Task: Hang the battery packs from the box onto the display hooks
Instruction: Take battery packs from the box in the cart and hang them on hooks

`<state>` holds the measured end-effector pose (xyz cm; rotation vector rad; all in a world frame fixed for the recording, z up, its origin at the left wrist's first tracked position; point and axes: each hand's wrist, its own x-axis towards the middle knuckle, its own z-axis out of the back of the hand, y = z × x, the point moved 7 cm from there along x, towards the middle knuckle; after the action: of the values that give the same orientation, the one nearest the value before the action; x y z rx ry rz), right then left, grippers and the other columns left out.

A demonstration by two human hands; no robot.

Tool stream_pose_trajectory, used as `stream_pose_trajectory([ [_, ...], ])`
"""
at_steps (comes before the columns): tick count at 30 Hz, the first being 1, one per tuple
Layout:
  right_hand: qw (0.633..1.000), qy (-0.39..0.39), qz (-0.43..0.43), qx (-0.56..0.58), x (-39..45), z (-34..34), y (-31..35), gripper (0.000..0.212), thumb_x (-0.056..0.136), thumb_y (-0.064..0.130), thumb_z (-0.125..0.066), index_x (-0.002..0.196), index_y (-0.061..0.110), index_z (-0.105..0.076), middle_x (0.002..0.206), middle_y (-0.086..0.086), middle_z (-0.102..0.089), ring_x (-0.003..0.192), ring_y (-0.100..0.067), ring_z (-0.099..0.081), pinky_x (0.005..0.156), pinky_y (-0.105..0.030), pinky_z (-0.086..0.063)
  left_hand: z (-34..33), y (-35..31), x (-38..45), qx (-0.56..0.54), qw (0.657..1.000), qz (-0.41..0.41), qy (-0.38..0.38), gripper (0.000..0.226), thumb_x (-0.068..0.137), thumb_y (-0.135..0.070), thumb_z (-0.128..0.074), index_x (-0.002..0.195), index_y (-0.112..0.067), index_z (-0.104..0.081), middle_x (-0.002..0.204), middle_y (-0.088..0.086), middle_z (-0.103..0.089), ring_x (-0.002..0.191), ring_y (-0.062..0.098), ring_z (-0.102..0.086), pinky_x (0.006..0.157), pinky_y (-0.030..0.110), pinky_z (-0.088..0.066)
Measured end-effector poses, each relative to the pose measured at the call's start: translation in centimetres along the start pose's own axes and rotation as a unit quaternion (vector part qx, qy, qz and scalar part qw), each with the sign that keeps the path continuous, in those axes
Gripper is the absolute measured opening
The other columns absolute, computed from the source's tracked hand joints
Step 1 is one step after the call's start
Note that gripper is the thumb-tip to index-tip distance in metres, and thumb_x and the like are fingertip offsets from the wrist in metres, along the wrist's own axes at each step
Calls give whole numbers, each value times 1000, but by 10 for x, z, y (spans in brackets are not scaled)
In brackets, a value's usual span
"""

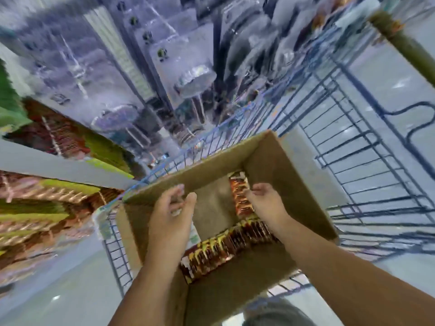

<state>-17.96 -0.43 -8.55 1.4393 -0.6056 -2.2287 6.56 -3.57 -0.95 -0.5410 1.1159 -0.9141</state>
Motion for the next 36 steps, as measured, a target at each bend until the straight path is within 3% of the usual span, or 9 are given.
stream_pose_trajectory([
  [3, 999, 8, -42, -25, 52, -24, -28, 36, 99, 16, -69, 130, 1, -56, 120, -13, -67, 105, -23, -65, 89, -27, -49, -34, 34, 27, 18, 999, 33, 8, 27, 98, -40, -67, 124, -37, -64, 123, -17, -64, 104, -4, -61, 86, 22, -48],
  [9, 988, 19, -101, -117, 144, -61, -76, 38, 101, 39, -65, 127, 11, -65, 126, -11, -68, 100, -26, -65, 81, -29, -44, -101, 107, 82, 43, 994, 95, 17, 23, 98, -43, -67, 119, -40, -59, 120, -19, -63, 96, -11, -56, 74, 12, -40],
  [11, 985, 11, -122, -123, 168, -72, -92, 48, 97, 44, -68, 133, 13, -62, 130, -10, -66, 91, -21, -59, 81, -30, -43, -116, 131, 95, 48, 991, 126, 21, 25, 98, -46, -66, 120, -40, -58, 122, -17, -63, 98, -7, -57, 75, 17, -42],
  [14, 969, -20, -131, -207, 191, -87, -112, 75, 92, 54, -68, 151, 17, -43, 148, -13, -48, 129, -32, -51, 107, -41, -40, -126, 162, 110, 49, 984, 171, 18, 25, 98, -47, -65, 121, -37, -59, 119, -16, -63, 94, -2, -58, 78, 26, -47],
  [17, 948, -96, -118, -280, 198, -96, -120, 93, 82, 57, -72, 153, 14, -31, 149, -16, -42, 136, -36, -45, 113, -48, -35, -131, 184, 118, 26, 979, 201, 12, 25, 98, -44, -66, 121, -35, -62, 115, -16, -66, 100, 3, -62, 98, 38, -53],
  [20, 970, -86, -129, -188, 200, -101, -127, 98, 82, 53, -80, 155, 14, -28, 152, -16, -44, 138, -36, -47, 114, -44, -36, -132, 192, 121, 25, 978, 206, 11, 26, 97, -44, -66, 122, -38, -63, 116, -16, -68, 110, 11, -65, 105, 48, -52],
  [27, 979, -11, -190, 79, 191, -111, -119, 39, 90, 33, -79, 123, 20, -64, 111, -2, -72, 92, -22, -67, 88, -41, -54, -124, 182, 120, 9, 981, 194, -3, 20, 99, -41, -65, 118, -37, -62, 117, -13, -68, 111, 14, -66, 104, 46, -54],
  [32, 976, 83, -177, 95, 164, -103, -95, 42, 102, 26, -68, 141, 20, -54, 121, -3, -65, 119, -31, -63, 94, -47, -52, -111, 179, 108, 6, 983, 185, -7, 22, 101, -36, -64, 122, -28, -62, 108, -17, -62, 99, 3, -59, 81, 24, -47],
  [36, 979, 105, -166, 58, 150, -89, -92, 40, 100, 29, -70, 137, 20, -56, 128, -9, -68, 118, -35, -65, 108, -55, -49, -78, 194, 98, 98, 968, 209, -96, 31, 99, -35, -65, 127, -22, -66, 123, 0, -69, 106, 20, -65, 85, 30, -51],
])
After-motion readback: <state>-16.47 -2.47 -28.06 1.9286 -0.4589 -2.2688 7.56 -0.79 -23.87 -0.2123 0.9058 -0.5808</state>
